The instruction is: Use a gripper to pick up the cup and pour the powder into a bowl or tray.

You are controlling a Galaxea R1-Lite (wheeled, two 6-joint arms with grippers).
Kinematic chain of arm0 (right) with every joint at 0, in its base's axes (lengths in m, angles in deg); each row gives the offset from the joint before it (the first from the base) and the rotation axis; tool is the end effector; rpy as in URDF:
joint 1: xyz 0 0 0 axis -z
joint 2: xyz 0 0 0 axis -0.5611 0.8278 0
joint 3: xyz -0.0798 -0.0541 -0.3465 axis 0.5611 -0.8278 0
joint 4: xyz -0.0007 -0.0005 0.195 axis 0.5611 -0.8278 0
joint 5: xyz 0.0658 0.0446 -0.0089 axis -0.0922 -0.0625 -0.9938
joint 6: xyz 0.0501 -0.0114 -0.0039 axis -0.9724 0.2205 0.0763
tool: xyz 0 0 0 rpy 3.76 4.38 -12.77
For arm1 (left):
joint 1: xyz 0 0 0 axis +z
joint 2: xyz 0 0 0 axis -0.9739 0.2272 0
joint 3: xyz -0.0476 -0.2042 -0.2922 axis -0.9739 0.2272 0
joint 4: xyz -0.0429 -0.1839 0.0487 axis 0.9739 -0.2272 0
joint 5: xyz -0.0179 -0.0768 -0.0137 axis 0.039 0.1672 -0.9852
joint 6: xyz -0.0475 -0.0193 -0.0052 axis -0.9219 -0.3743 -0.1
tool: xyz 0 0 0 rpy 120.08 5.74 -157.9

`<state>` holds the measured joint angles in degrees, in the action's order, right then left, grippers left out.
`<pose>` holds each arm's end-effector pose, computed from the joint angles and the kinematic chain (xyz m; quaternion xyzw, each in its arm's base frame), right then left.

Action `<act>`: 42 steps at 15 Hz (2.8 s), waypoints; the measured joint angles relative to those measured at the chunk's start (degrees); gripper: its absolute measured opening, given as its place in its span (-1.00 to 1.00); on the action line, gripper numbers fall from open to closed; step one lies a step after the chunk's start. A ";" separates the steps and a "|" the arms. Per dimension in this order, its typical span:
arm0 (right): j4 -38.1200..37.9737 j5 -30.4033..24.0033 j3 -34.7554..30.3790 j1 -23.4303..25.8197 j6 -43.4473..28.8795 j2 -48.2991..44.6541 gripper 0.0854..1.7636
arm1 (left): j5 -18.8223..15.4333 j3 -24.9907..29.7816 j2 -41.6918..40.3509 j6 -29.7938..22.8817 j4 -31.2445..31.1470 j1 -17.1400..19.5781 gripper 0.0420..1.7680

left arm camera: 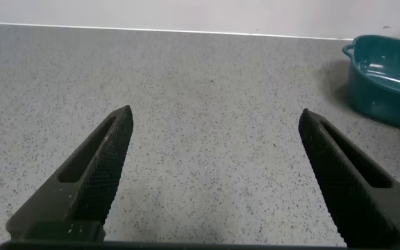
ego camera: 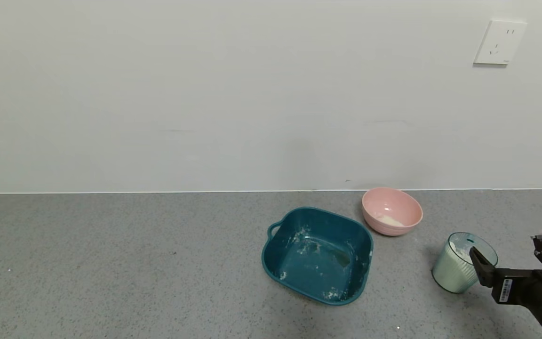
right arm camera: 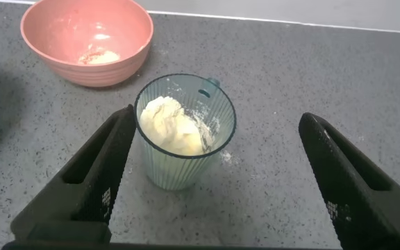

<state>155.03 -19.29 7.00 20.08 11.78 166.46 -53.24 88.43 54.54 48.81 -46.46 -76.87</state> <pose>0.2049 0.0267 0.1536 -0.0623 0.0916 -0.1134 0.9874 -0.0480 0.0009 0.0772 -0.0266 -0.0042 0.0097 0.9996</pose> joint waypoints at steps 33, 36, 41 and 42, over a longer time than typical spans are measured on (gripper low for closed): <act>-71.31 -15.21 0.02 14.21 -5.58 -77.04 0.92 | 0.00 0.00 0.00 0.00 0.00 0.00 0.94; -72.11 -17.14 0.02 15.87 -5.13 -81.37 0.92 | 0.00 0.00 0.00 0.00 0.00 -0.02 0.94; -72.61 -20.16 0.00 16.09 -0.77 -83.16 0.92 | 0.00 0.00 0.00 0.00 0.00 0.00 0.94; -72.84 -20.50 0.00 15.73 -0.83 -83.69 0.92 | -0.02 0.00 0.00 0.02 0.02 0.00 0.94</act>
<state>82.19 -39.79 7.00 35.80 10.95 82.77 -53.27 88.43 54.54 48.83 -46.44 -76.87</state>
